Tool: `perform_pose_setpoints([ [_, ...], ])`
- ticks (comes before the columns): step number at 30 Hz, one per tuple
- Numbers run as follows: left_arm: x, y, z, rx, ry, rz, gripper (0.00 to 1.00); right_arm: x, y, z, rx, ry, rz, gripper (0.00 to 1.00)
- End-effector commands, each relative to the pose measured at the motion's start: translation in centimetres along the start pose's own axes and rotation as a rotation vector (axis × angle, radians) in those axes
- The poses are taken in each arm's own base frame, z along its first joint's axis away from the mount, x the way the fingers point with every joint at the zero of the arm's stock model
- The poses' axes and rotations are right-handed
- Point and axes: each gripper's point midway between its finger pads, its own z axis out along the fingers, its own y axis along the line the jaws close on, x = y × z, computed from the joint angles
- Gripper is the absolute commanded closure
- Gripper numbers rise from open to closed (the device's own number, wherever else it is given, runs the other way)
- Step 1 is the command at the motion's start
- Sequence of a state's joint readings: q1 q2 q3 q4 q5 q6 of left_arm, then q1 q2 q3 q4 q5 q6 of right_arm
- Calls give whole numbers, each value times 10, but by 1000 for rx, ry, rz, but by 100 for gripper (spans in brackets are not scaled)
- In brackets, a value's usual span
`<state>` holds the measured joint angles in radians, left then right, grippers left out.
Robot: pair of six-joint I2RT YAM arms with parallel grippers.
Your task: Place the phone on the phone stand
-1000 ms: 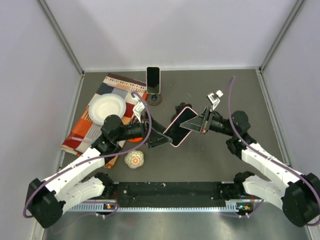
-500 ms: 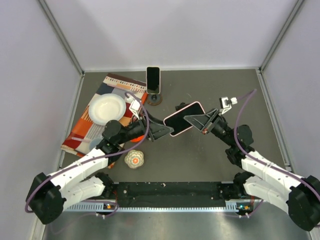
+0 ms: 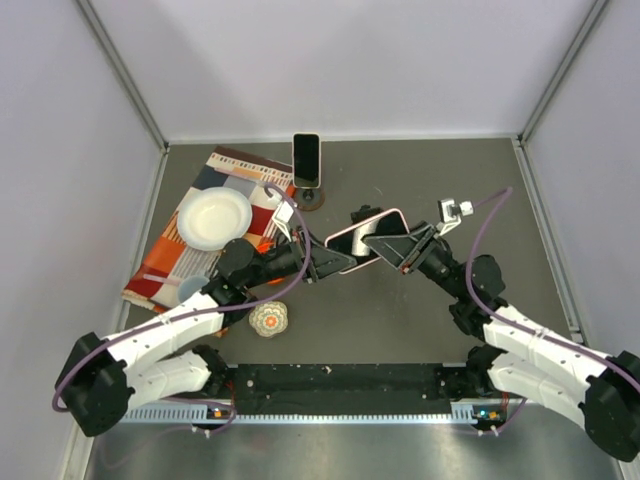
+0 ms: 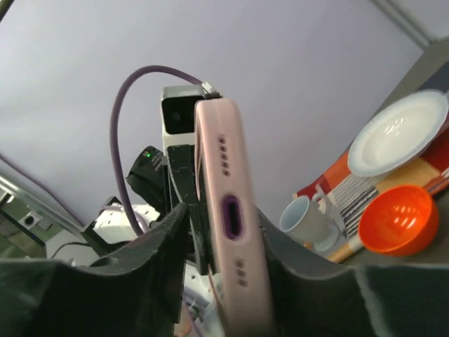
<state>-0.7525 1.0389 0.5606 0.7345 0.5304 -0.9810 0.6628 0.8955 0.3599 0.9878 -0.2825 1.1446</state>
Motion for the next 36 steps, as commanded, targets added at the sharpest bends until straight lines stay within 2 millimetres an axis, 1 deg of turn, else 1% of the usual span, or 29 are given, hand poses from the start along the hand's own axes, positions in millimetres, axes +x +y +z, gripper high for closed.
perform_pose_setpoints([
  [1, -25, -22, -1, 1, -33, 219, 100, 19, -1, 1, 68, 160, -81, 40],
  [2, -21, -14, -3, -42, -3, 221, 100, 17, 4, 3, 69, 181, -110, 31],
  [3, -20, -17, -7, -50, 13, 247, 100, 27, -14, -4, 142, 245, -142, 17],
  [4, -20, -12, -10, -70, 32, 311, 100, 28, -19, -9, 158, 291, -165, 13],
  [5, -13, -7, -15, -116, 95, 312, 100, 24, -14, -7, 158, 313, -199, 11],
  [6, -12, -8, -19, -128, 119, 345, 100, 27, -20, -14, 166, 370, -266, 3],
  [7, -9, -5, -24, -138, 164, 414, 100, 29, -38, -26, 252, 427, -269, 2],
  [8, -12, -12, -25, -126, 185, 456, 100, 23, -35, -27, 262, 451, -313, 2],
  [9, 0, -7, -34, -153, 261, 448, 100, 23, -37, -31, 243, 500, -406, 1],
  [10, 3, -15, -37, -100, 308, 511, 100, 31, -47, -47, 299, 580, -398, 1],
  [11, 8, -19, -40, -75, 341, 527, 100, 24, -38, -44, 283, 594, -446, 1],
  [12, 21, -18, -47, -58, 410, 507, 100, 27, -38, -47, 246, 648, -505, 1],
  [13, 25, -28, -50, 7, 448, 544, 100, 30, -34, -50, 229, 684, -510, 1],
  [14, 30, -30, -53, 27, 481, 538, 100, 32, -28, -51, 211, 719, -507, 1],
  [15, 33, -30, -55, 34, 503, 540, 100, 39, -16, -52, 131, 762, -498, 3],
  [18, 43, -30, -61, 64, 570, 532, 100, 49, 3, -50, 12, 823, -463, 8],
  [19, 44, -31, -63, 61, 589, 524, 100, 51, 2, -49, 6, 835, -457, 9],
  [20, 44, -29, -63, 64, 596, 541, 100, 52, 7, -47, -12, 840, -465, 10],
  [21, 45, -27, -62, 57, 607, 534, 100, 58, 13, -47, -45, 864, -456, 13],
  [22, 43, -28, -62, 56, 610, 537, 100, 60, 18, -45, -68, 875, -452, 16],
  [24, 42, -26, -59, 49, 614, 535, 100, 72, 22, -44, -108, 925, -418, 23],
  [25, 41, -26, -58, 50, 613, 537, 100, 80, 30, -43, -140, 952, -414, 25],
  [26, 40, -26, -57, 50, 613, 537, 100, 84, 27, -41, -141, 969, -409, 28],
  [27, 41, -24, -56, 51, 619, 531, 100, 87, 26, -40, -138, 976, -412, 36],
  [28, 41, -25, -55, 53, 621, 530, 100, 90, 28, -39, -147, 986, -411, 42],
  [30, 40, -24, -54, 50, 622, 527, 100, 94, 24, -37, -136, 993, -413, 53],
  [32, 40, -24, -54, 50, 622, 522, 100, 97, 25, -36, -144, 1002, -413, 58],
  [35, 38, -26, -52, 47, 611, 520, 100, 103, 24, -35, -144, 1013, -415, 72],
  [36, 36, -27, -51, 45, 603, 519, 100, 103, 22, -34, -133, 1009, -426, 84],
])
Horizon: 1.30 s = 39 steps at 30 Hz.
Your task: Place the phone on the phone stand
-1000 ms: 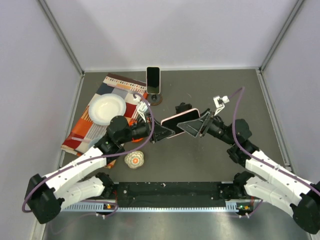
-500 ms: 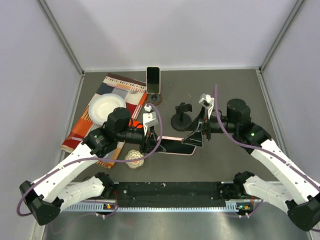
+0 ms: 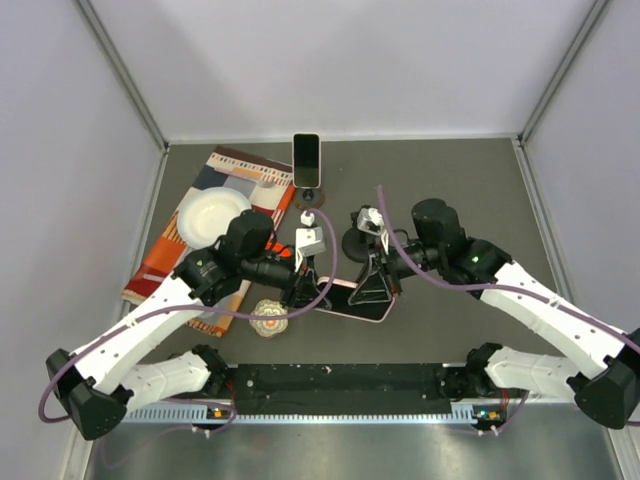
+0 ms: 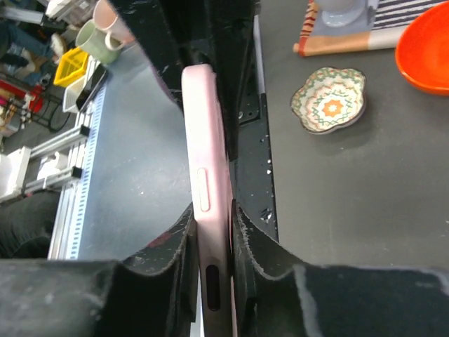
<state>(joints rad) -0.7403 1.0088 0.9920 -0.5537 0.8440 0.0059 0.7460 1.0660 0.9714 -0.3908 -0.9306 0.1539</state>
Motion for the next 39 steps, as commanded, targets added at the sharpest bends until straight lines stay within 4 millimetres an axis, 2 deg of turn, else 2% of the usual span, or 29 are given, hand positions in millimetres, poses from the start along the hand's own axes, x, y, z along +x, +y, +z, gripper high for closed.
perform_pose_setpoints([
  [1, -41, -13, -8, 25, -113, 125, 100, -19, 11, 4, -9, -24, -84, 92],
  [2, -44, -13, -9, 17, -127, 112, 100, -21, 9, 5, 0, -29, -93, 99],
  [4, -52, -10, -8, -5, -170, 102, 100, -21, 1, 6, 44, -43, -88, 100],
  [5, -56, -4, -10, -55, -197, 98, 96, -28, -2, 5, 65, -73, -106, 100],
  [7, -64, 6, -14, -129, -243, 69, 82, -35, -12, 1, 153, -142, -100, 100],
  [8, -71, 16, -22, -219, -289, 61, 69, -41, -13, -3, 182, -184, -107, 100],
  [9, -75, 18, -26, -247, -324, 41, 59, -56, -17, -7, 228, -267, -107, 100],
  [11, -86, 19, -37, -298, -427, 54, 42, -61, -17, -17, 267, -365, -99, 100],
  [12, -89, 26, -43, -347, -477, 10, 29, -80, -15, -24, 281, -474, -84, 100],
  [13, -85, 32, -44, -372, -502, -11, 25, -75, -19, -24, 285, -503, -55, 100],
  [14, -94, 28, -53, -381, -566, -1, 22, -82, -13, -30, 277, -560, -53, 100],
  [15, -96, 32, -57, -404, -609, -45, 19, -87, -13, -34, 276, -614, 6, 100],
  [16, -89, 37, -54, -409, -616, -73, 16, -91, -15, -36, 276, -661, 17, 100],
  [17, -98, 32, -57, -390, -668, -62, 16, -93, -17, -40, 287, -700, 51, 100],
  [18, -90, 33, -51, -360, -672, -112, 16, -98, -21, -45, 298, -762, 129, 100],
  [21, -87, 31, -41, -271, -726, -178, 19, -101, -27, -52, 271, -881, 206, 100],
  [22, -85, 28, -36, -230, -721, -185, 24, -108, -23, -57, 248, -925, 200, 100],
  [25, -81, 22, -23, -137, -712, -219, 26, -110, -23, -64, 223, -1002, 250, 100],
  [26, -81, 22, -20, -121, -710, -234, 25, -117, -18, -70, 197, -1047, 244, 100],
  [30, -77, 17, -12, -24, -724, -308, 22, -119, -13, -77, 176, -1095, 224, 100],
  [36, -88, 14, -13, 27, -778, -307, 24, -120, -8, -81, 139, -1127, 219, 100],
  [39, -92, 12, -6, 53, -749, -306, 26, -118, -9, -84, 124, -1158, 223, 100],
])
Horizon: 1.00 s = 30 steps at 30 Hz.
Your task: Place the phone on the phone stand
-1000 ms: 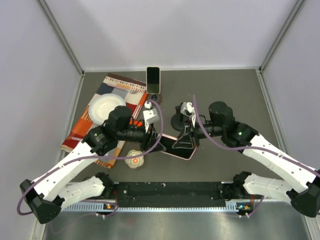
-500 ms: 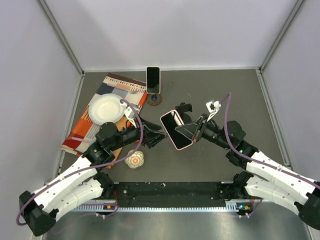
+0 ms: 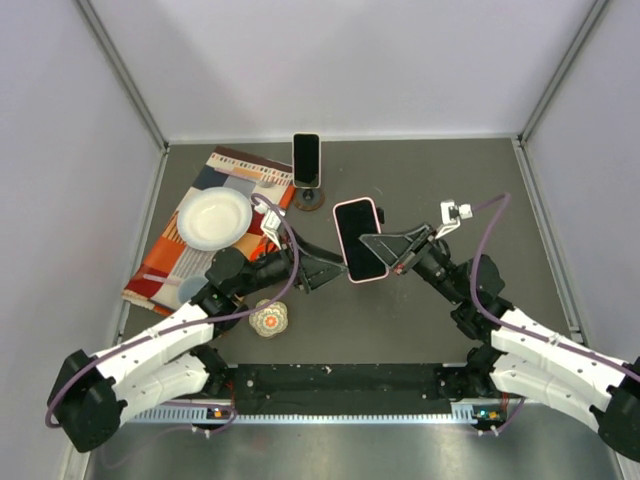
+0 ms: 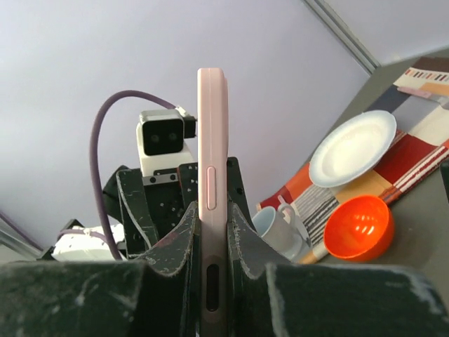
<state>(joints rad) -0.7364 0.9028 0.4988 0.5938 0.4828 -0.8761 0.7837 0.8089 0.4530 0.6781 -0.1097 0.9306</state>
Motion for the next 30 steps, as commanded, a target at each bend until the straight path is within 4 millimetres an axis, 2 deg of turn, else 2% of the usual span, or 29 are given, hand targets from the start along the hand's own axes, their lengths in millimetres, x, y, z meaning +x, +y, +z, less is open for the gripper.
perform_pose_setpoints([
  [1, -13, -28, 11, 132, -19, 11, 28, -34, 42, -5, -159, -151, 28, 100],
  [2, -14, -35, 12, 164, -23, 5, 30, -33, 40, -5, -155, -152, 28, 100],
  [7, -7, -41, 18, 227, -7, -27, 33, -30, 39, -4, -163, -154, 37, 100],
  [14, 5, -46, 29, 256, 49, -35, 49, -27, 38, -2, -162, -143, 35, 100],
  [20, 5, -48, 32, 266, 67, -5, 58, -19, 39, -2, -170, -112, 25, 100],
  [24, 10, -49, 33, 282, 103, 11, 79, -14, 36, -2, -161, -90, 24, 100],
  [25, 9, -50, 33, 283, 108, 17, 92, -13, 36, -2, -162, -84, 22, 100],
  [27, 13, -46, 32, 255, 133, 39, 98, -10, 36, -3, -157, -67, 9, 100],
  [28, 14, -45, 32, 249, 144, 56, 100, -6, 32, -3, -139, -46, 3, 97],
  [29, 12, -46, 32, 253, 146, 111, 100, -4, 33, -3, -137, -26, -19, 90],
  [30, 18, -42, 28, 220, 187, 116, 100, -4, 35, -3, -129, -8, -41, 82],
])
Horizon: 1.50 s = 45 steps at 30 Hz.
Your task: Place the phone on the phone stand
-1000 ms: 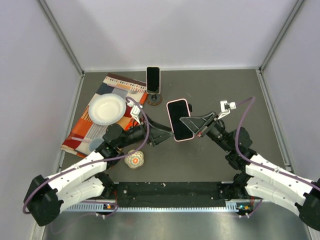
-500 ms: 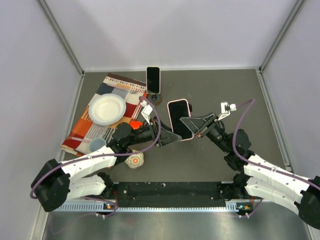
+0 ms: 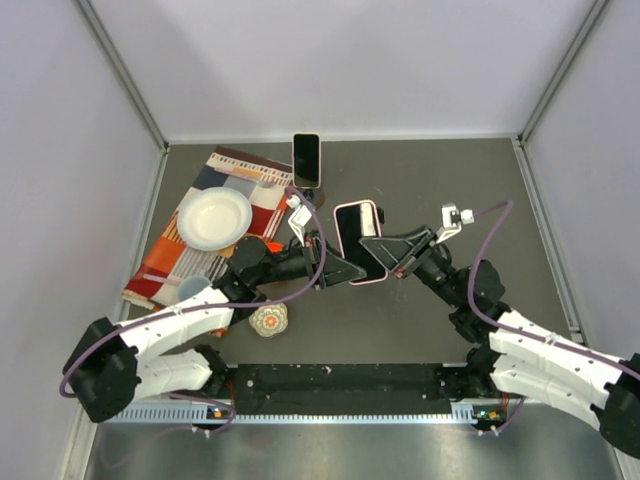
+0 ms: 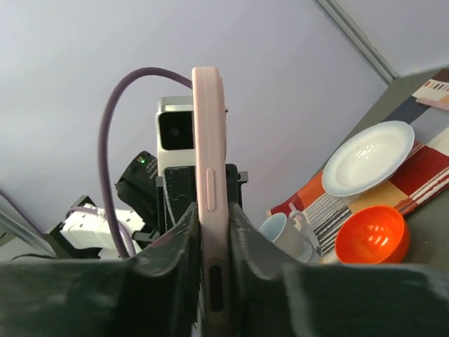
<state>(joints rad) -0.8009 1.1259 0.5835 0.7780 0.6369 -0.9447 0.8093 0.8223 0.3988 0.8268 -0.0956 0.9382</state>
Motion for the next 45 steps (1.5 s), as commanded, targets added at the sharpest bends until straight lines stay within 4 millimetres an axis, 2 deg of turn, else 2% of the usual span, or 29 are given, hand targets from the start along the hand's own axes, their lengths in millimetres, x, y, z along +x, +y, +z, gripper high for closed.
perform_pose_setpoints([
  [1, -2, -20, -4, 26, 83, 195, 100, 14, 1, -2, 52, 131, -63, 69],
  [2, -4, -21, -5, 22, 106, 282, 100, 8, 10, 1, 41, 156, -145, 62],
  [3, 7, -14, -13, -27, 168, 277, 100, 12, 6, -3, 72, 202, -182, 56],
  [4, 11, -10, -19, -43, 209, 355, 100, 24, -10, -13, 124, 304, -260, 45],
  [5, 8, -13, -21, -50, 225, 393, 100, 17, -2, -12, 118, 332, -307, 38],
  [6, 19, -8, -31, -88, 284, 380, 100, 15, -2, -16, 124, 365, -348, 32],
  [7, 20, -9, -36, -77, 307, 446, 100, 14, -5, -20, 107, 415, -424, 19],
  [9, 27, -17, -45, -46, 345, 484, 100, 11, -6, -32, 126, 521, -454, 17],
  [10, 33, -16, -51, -47, 379, 502, 100, 20, 0, -39, 56, 605, -455, 14],
  [11, 34, -23, -54, -14, 388, 516, 100, 14, 1, -43, 54, 637, -442, 14],
  [12, 35, -30, -57, 9, 389, 534, 100, 17, 5, -46, 21, 676, -426, 14],
  [13, 38, -32, -59, 26, 399, 546, 100, 25, 11, -49, -43, 738, -405, 12],
  [16, 40, -40, -63, 64, 415, 562, 100, 28, 38, -51, -187, 801, -380, 9],
  [20, 38, -41, -61, 66, 422, 565, 100, 27, 47, -47, -231, 834, -365, 15],
  [21, 39, -41, -61, 69, 425, 562, 100, 28, 48, -46, -241, 844, -356, 22],
  [24, 39, -38, -59, 65, 440, 549, 100, 29, 55, -42, -269, 862, -342, 34],
  [29, 39, -32, -56, 45, 455, 536, 100, 36, 63, -33, -283, 868, -369, 40],
  [31, 40, -30, -56, 42, 459, 531, 100, 41, 66, -30, -295, 884, -368, 47],
  [39, 42, -29, -57, 31, 460, 514, 100, 50, 59, -27, -279, 908, -371, 69],
  [45, 45, -29, -57, 44, 469, 501, 100, 53, 59, -27, -284, 916, -387, 77],
])
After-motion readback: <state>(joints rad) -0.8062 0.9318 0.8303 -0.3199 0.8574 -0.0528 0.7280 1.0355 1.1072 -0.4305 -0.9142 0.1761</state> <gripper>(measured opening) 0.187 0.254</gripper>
